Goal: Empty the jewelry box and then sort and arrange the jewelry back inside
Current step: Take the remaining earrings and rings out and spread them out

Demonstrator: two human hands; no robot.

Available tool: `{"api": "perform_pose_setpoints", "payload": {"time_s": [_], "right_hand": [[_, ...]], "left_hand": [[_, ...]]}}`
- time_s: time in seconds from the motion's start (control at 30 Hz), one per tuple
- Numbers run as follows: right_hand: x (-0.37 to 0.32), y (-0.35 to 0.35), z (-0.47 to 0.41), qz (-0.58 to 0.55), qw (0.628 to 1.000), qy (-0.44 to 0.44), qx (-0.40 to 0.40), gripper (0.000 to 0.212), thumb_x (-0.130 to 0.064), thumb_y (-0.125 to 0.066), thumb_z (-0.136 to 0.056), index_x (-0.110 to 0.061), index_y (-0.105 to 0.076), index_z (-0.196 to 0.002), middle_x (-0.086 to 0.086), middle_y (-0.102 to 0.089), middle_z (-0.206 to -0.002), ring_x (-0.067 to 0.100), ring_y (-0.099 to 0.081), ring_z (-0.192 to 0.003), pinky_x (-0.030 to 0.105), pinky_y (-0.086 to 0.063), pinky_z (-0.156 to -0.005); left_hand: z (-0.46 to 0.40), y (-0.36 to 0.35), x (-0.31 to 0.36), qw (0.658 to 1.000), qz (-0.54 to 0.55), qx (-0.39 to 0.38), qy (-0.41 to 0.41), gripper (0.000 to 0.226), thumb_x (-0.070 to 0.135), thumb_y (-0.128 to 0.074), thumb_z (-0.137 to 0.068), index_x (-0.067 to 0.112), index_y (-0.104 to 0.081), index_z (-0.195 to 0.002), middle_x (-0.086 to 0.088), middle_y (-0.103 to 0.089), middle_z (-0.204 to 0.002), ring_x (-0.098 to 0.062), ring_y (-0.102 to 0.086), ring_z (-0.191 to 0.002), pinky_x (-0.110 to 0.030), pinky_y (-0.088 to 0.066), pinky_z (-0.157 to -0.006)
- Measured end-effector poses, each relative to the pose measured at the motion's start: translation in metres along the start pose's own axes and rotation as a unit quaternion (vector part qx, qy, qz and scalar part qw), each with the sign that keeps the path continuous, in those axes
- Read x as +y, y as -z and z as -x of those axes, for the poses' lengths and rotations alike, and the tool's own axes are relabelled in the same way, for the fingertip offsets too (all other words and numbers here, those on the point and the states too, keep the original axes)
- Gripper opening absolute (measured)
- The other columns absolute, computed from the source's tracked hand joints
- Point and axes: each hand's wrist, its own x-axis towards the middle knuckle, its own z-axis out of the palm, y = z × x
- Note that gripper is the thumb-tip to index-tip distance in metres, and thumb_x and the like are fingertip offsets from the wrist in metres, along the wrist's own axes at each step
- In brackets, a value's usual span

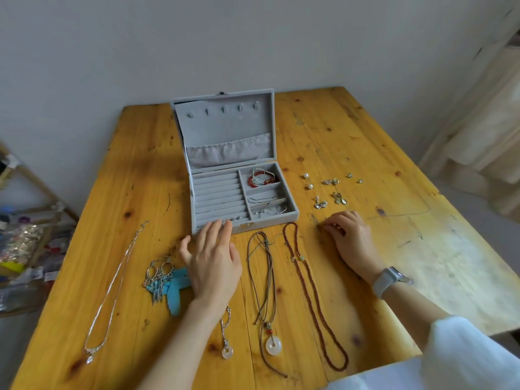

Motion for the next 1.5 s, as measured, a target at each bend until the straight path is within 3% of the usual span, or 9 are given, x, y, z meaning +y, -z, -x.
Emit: {"api": "perform_pose_setpoints", "payload": {"time_s": [0.27, 0.67, 0.77, 0.87, 1.03, 1.1, 1.2, 1.33, 1.5], "right_hand": [[-0.003, 0.003, 0.007, 0.011, 0.999, 0.033, -0.003, 0.017, -0.002, -0.06, -0.084, -0.006, -0.069, -0.098, 0.012, -0.067, -0.097, 0.028, -0.059, -0.089, 0.034, -0.051, -0.075], [-0.008, 0.007, 0.007, -0.025, 1.0, -0.014, 0.005, 0.013, -0.004, -0.062, -0.083, -0.004, -0.065, -0.096, 0.012, -0.064, -0.095, 0.025, -0.057, -0.088, 0.042, -0.053, -0.076], [-0.022, 0.007, 0.003, -0.037, 0.999, -0.019, 0.018, 0.02, -0.006, -0.06, -0.085, -0.005, -0.063, -0.104, 0.011, -0.062, -0.103, 0.024, -0.055, -0.095, 0.039, -0.052, -0.078], [-0.057, 0.0, -0.013, -0.034, 0.997, 0.048, 0.044, 0.021, -0.007, -0.059, -0.086, -0.007, -0.064, -0.106, 0.009, -0.064, -0.099, 0.023, -0.054, -0.092, 0.032, -0.048, -0.073], [-0.126, -0.039, -0.044, -0.017, 0.98, 0.194, -0.048, 0.026, -0.002, -0.055, -0.086, -0.008, -0.066, -0.108, 0.008, -0.065, -0.094, 0.027, -0.052, -0.087, 0.034, -0.046, -0.07], [-0.142, -0.055, -0.054, 0.025, 0.97, 0.218, -0.106, 0.034, 0.0, -0.051, -0.086, -0.011, -0.061, -0.117, 0.008, -0.063, -0.105, 0.03, -0.049, -0.096, 0.041, -0.045, -0.077], [-0.152, -0.065, -0.067, 0.126, 0.939, 0.253, -0.198, 0.042, -0.006, -0.043, -0.09, -0.019, -0.05, -0.13, 0.005, -0.051, -0.123, 0.026, -0.039, -0.112, 0.035, -0.033, -0.087], [-0.151, -0.064, -0.077, 0.173, 0.899, 0.332, -0.226, 0.038, -0.006, -0.043, -0.091, -0.017, -0.053, -0.127, 0.005, -0.052, -0.122, 0.025, -0.04, -0.112, 0.035, -0.032, -0.087], [-0.151, -0.066, -0.087, 0.153, 0.906, 0.302, -0.254, 0.023, -0.014, -0.045, -0.094, -0.012, -0.061, -0.11, 0.007, -0.06, -0.109, 0.024, -0.045, -0.101, 0.033, -0.036, -0.085]], "left_hand": [[0.0, 0.0, -0.001, 1.0, 0.0, -0.006, -0.006, 0.043, 0.009, -0.069, -0.075, 0.012, -0.062, -0.117, -0.008, -0.061, -0.123, -0.025, -0.054, -0.117, -0.057, -0.025, -0.101], [0.0, 0.001, -0.003, 1.0, 0.012, -0.007, -0.011, 0.039, 0.014, -0.063, -0.079, 0.012, -0.061, -0.118, -0.008, -0.06, -0.125, -0.024, -0.053, -0.119, -0.056, -0.025, -0.102], [-0.002, 0.004, -0.006, 0.999, 0.052, 0.011, -0.009, 0.041, 0.02, -0.051, -0.079, 0.01, -0.062, -0.117, -0.008, -0.059, -0.125, -0.022, -0.055, -0.117, -0.05, -0.028, -0.101], [-0.004, 0.011, -0.016, 0.997, 0.061, 0.041, 0.0, 0.039, 0.017, -0.05, -0.079, 0.008, -0.063, -0.114, -0.007, -0.06, -0.124, -0.022, -0.054, -0.118, -0.046, -0.025, -0.102], [-0.007, 0.016, -0.033, 0.998, -0.019, 0.034, 0.04, 0.038, 0.017, -0.056, -0.074, 0.008, -0.066, -0.109, -0.005, -0.061, -0.123, -0.03, -0.051, -0.119, -0.047, -0.021, -0.095], [-0.005, 0.016, -0.036, 0.999, -0.02, 0.022, 0.041, 0.036, 0.011, -0.065, -0.073, 0.009, -0.066, -0.109, -0.004, -0.061, -0.124, -0.031, -0.051, -0.119, -0.05, -0.025, -0.094], [-0.003, 0.018, -0.037, 0.999, -0.019, 0.012, 0.036, 0.042, 0.007, -0.073, -0.068, 0.01, -0.066, -0.109, -0.002, -0.062, -0.123, -0.03, -0.052, -0.117, -0.046, -0.022, -0.093], [-0.006, 0.02, -0.039, 0.999, -0.016, 0.003, 0.045, 0.042, 0.007, -0.073, -0.067, 0.011, -0.067, -0.109, -0.001, -0.062, -0.122, -0.029, -0.053, -0.117, -0.046, -0.021, -0.093], [-0.004, 0.02, -0.038, 0.998, -0.005, -0.006, 0.055, 0.043, 0.007, -0.071, -0.069, 0.012, -0.066, -0.111, 0.0, -0.061, -0.124, -0.027, -0.052, -0.118, -0.049, -0.027, -0.095]]}}
